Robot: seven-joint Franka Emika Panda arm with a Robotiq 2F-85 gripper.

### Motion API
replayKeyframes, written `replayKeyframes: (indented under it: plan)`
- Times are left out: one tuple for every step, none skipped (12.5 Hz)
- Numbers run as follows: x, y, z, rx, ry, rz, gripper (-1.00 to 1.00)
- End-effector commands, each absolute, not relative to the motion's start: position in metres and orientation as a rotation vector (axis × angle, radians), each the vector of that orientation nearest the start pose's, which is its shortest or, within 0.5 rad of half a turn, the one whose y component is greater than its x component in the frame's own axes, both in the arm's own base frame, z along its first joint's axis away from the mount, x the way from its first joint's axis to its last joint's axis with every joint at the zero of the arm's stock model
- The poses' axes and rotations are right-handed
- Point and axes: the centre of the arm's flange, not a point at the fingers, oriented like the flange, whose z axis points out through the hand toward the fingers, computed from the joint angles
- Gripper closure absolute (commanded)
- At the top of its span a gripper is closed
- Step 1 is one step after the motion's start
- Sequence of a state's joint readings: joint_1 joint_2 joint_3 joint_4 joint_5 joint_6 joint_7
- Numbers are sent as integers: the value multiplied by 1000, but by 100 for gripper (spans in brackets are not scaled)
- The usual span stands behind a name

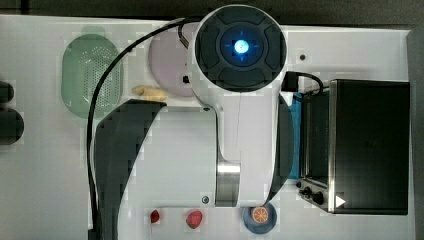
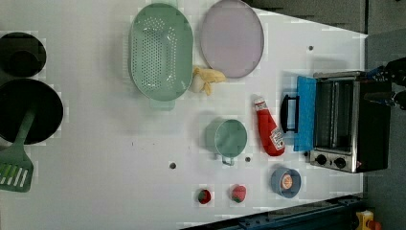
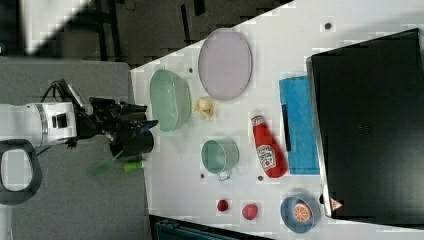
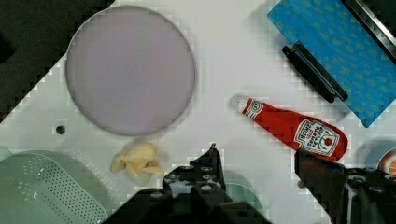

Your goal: Flap close oven.

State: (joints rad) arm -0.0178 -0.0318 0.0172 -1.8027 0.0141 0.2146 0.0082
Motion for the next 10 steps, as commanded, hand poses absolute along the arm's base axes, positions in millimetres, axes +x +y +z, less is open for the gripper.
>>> replayKeyframes:
  plan:
    - [440, -59, 577, -2782, 1433, 63, -58]
    - [444, -58, 573, -2784, 1431, 61, -80]
    - [449, -57, 567, -2789, 1427, 65, -99]
    - [457, -56, 556, -2797, 1423, 82, -100]
    - [466, -53, 544, -2806, 1417, 99, -100]
    - [476, -51, 529, -2816, 1409, 114, -100]
    - [487, -47, 513, -2826, 1399, 124, -100]
    - [498, -44, 496, -2835, 1389, 136, -100]
    - [509, -40, 478, -2843, 1375, 143, -100]
    - [519, -36, 460, -2851, 1361, 145, -100]
